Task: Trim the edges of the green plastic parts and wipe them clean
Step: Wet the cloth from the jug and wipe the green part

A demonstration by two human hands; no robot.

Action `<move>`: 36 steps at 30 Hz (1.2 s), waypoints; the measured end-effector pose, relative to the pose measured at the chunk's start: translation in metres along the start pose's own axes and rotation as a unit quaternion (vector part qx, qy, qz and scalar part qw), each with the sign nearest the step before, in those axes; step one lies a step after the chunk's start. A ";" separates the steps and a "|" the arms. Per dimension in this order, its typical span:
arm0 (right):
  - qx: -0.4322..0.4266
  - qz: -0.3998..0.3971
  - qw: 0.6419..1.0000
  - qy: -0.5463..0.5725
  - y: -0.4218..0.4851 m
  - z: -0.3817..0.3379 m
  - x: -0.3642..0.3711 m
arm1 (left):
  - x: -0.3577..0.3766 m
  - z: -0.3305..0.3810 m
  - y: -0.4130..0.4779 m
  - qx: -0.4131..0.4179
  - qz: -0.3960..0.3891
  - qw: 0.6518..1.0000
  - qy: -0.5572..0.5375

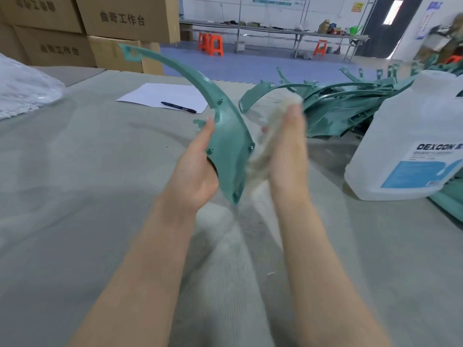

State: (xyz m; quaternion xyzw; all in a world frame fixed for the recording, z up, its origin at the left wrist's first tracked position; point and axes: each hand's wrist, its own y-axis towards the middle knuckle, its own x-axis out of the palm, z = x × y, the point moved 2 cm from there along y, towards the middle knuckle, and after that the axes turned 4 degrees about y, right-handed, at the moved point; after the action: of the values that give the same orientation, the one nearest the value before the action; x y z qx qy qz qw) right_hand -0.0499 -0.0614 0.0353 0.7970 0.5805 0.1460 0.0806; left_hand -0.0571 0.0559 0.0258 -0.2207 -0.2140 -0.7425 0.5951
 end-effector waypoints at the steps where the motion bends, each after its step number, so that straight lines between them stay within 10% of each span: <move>1: -0.039 -0.082 0.994 -0.059 -0.014 -0.002 0.021 | 0.005 -0.003 -0.002 0.019 0.000 1.000 -0.014; 4: -0.190 -0.190 0.934 -0.234 -0.042 0.004 0.057 | 0.007 -0.005 -0.004 0.072 -0.018 0.990 -0.118; 10: -0.075 -0.081 0.953 -0.280 -0.004 0.020 0.021 | 0.006 0.000 -0.004 0.001 -0.043 0.998 -0.052; 15: -0.187 -0.189 0.930 -0.252 -0.047 0.016 0.052 | -0.006 0.004 0.003 -0.001 -0.011 0.997 -0.071; 20: -0.122 -0.022 0.939 -0.320 -0.008 0.026 0.024 | -0.010 0.007 -0.003 -0.014 -0.052 0.998 -0.016; 26: -0.051 0.082 0.981 -0.166 0.008 0.030 -0.014 | -0.029 0.022 -0.007 -0.085 -0.053 0.985 0.139; 32: -0.038 -0.198 0.978 -0.046 0.001 0.002 -0.002 | -0.017 0.025 -0.020 -0.078 -0.111 0.977 0.164; 36: 0.037 -0.110 0.991 0.071 -0.001 -0.006 -0.005 | -0.008 0.029 -0.028 -0.036 -0.142 0.983 0.113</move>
State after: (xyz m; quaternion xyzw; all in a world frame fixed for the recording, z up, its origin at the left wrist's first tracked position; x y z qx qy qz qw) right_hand -0.0541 -0.0656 0.0400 0.7186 0.6736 0.1711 0.0246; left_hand -0.0804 0.0848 0.0435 -0.1245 -0.1477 -0.8468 0.4956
